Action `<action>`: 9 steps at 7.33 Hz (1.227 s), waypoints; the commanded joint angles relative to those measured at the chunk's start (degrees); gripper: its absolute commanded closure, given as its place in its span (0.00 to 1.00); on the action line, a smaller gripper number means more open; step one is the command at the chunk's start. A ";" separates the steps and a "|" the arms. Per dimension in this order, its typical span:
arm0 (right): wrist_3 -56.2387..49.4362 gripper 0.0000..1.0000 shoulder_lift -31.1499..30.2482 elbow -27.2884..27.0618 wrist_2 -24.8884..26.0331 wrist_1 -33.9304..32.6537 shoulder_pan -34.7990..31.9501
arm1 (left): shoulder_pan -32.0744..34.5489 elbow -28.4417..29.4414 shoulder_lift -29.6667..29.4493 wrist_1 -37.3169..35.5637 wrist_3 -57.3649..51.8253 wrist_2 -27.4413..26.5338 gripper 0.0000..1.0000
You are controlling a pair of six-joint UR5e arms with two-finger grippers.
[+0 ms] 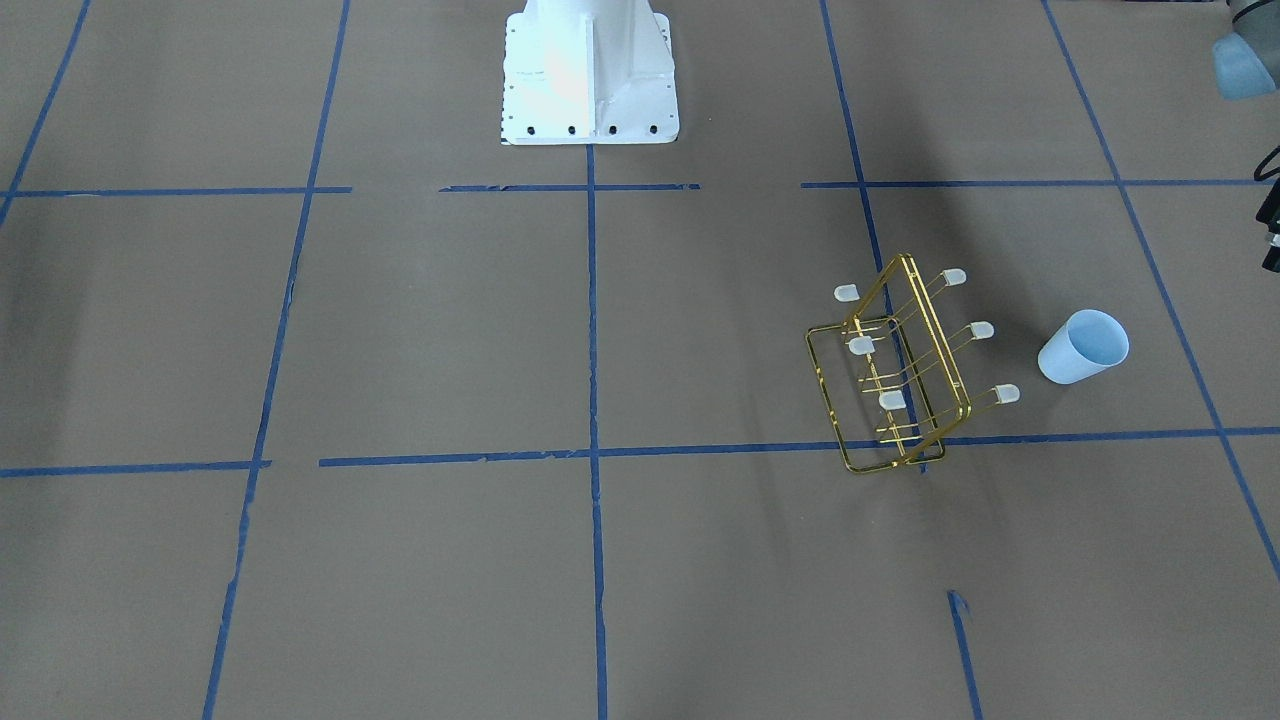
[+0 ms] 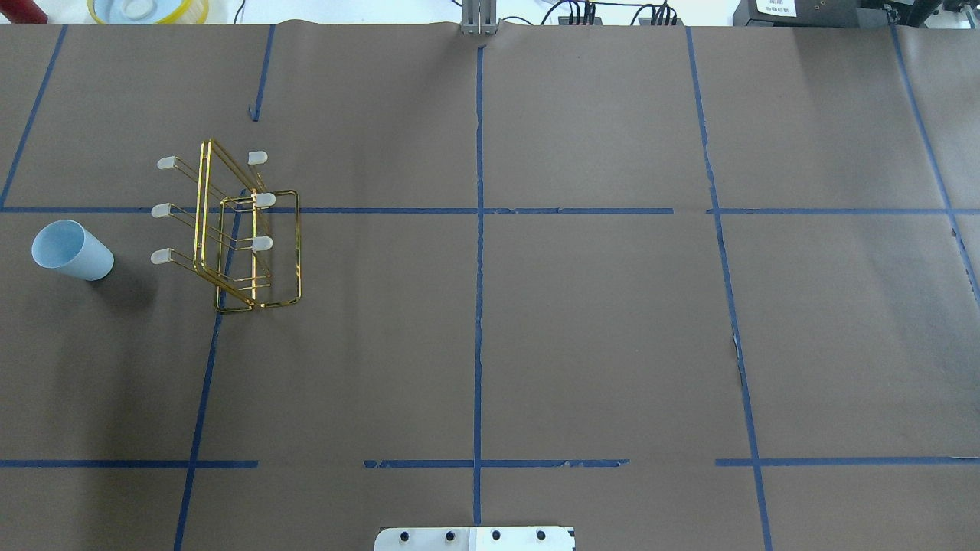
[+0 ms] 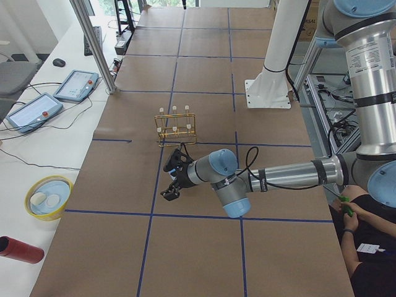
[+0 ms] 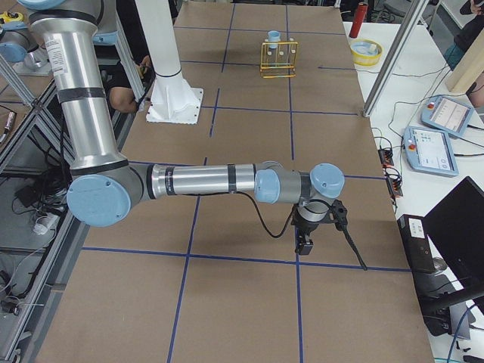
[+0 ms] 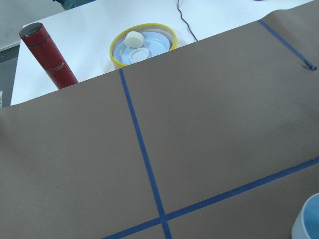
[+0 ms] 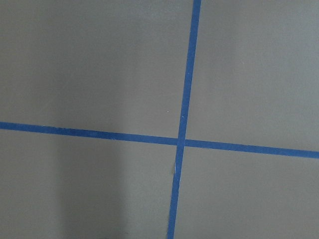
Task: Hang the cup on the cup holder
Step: 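Move the left gripper toward the light blue cup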
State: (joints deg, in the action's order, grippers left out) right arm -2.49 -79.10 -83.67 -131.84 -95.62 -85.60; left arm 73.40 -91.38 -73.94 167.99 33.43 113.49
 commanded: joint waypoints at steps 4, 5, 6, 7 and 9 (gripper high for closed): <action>0.03 0.00 0.00 0.00 0.00 0.00 0.00 | -28.08 0.41 6.70 17.02 17.45 -33.42 0.04; 0.03 0.00 0.00 0.00 0.00 0.00 0.00 | -29.36 0.67 6.62 17.28 17.63 -37.17 0.04; 0.03 0.00 0.00 0.00 0.00 0.00 0.09 | -29.98 1.72 6.01 17.37 22.68 -37.20 0.04; -0.05 0.00 0.00 0.00 0.00 0.00 0.00 | -31.64 2.08 5.91 17.29 26.91 -38.42 0.03; -0.05 0.00 0.00 0.00 0.00 0.00 0.00 | -36.29 5.31 4.17 17.11 27.04 -44.03 0.01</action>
State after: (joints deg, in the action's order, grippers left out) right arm -2.50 -79.10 -83.67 -131.84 -95.63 -85.59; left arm 40.11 -88.08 -68.64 185.20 59.69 72.91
